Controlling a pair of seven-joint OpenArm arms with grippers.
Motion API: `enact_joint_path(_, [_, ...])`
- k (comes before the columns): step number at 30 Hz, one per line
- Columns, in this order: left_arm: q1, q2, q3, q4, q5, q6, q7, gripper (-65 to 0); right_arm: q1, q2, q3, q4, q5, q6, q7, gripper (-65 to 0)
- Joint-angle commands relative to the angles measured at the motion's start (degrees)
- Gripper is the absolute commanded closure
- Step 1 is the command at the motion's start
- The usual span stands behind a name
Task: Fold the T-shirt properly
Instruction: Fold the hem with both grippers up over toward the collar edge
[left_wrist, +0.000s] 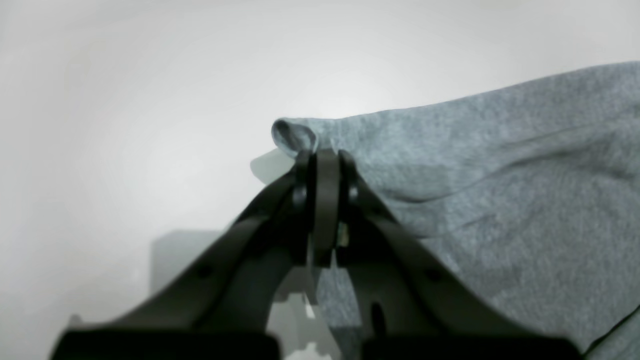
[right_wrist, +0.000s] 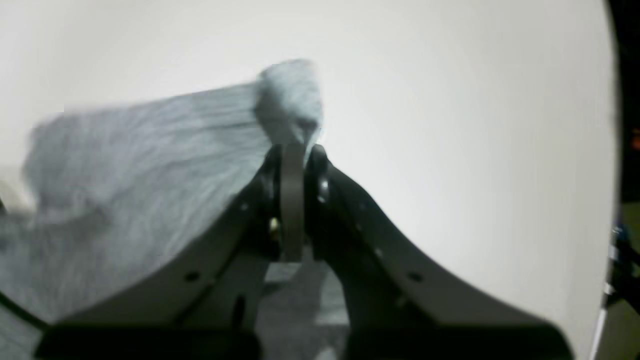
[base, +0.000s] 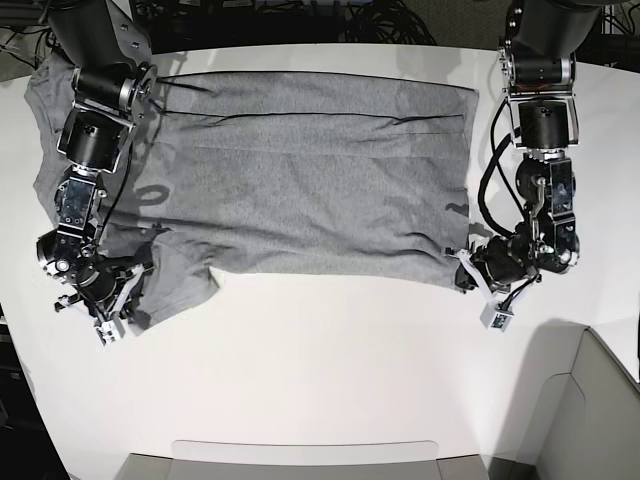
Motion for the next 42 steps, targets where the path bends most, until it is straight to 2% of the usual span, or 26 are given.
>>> enact_joint_path(1, [-1.0,-0.6,-0.3,2.2,-0.9,-0.2,-0.5,0.0,1.4,0.4,0.1,1.3,0.6,0.3,0.6,0.0])
enact_joint_path(5, [0.9,-0.6,-0.5,5.6,-0.9,-0.1,1.4,0.0,-0.2,1.5,0.3,3.9,1.0,0.3,0.0,0.0])
enact_joint_path(9, [2.8,-0.6,-3.3,8.6,-0.9,-0.1,3.6,0.0,-2.2,1.7,1.1,8.7,1.0,0.4,-3.7,0.0])
enact_joint_path(12, [4.4,-0.6,-5.2,11.6,-0.9,-0.1,6.7,0.0,-3.7,1.4,3.3,12.9,1.0,4.0,-7.6,0.0])
enact_joint_path(17, [7.3,-0.6,-5.9,15.2,-0.9,-0.1,8.3,0.0,-5.1,1.2,8.7,17.3,0.9,4.0,-10.9,0.0])
enact_joint_path(23, [11.6,-0.6,-6.2,21.8,-0.9,-0.1,10.7,0.0,-10.3,1.1,11.0,21.3,1.0,4.0,-10.8,0.0])
enact_joint_path(28, [15.4,-0.2,-9.3,26.6,-0.9,-0.1,12.7,0.0,-13.8,1.1,13.8,24.4,1.1,4.0,-10.8,0.0])
enact_joint_path(33, [19.0,-0.4,-9.3,30.4,-0.9,-0.1,13.0,0.0,-14.7,1.1,18.2,24.4,0.9,4.0,-10.8,0.0])
enact_joint_path(37, [20.6,-0.4,-9.4,32.6,-0.9,-0.1,15.8,0.0,-14.7,1.1,22.4,24.5,0.5,4.0,-10.9,0.0])
enact_joint_path(42, [24.4,-0.5,-9.5,38.2,-0.9,-0.1,16.2,0.0,-18.3,0.7,22.9,27.5,0.9,4.0,-10.9,0.0])
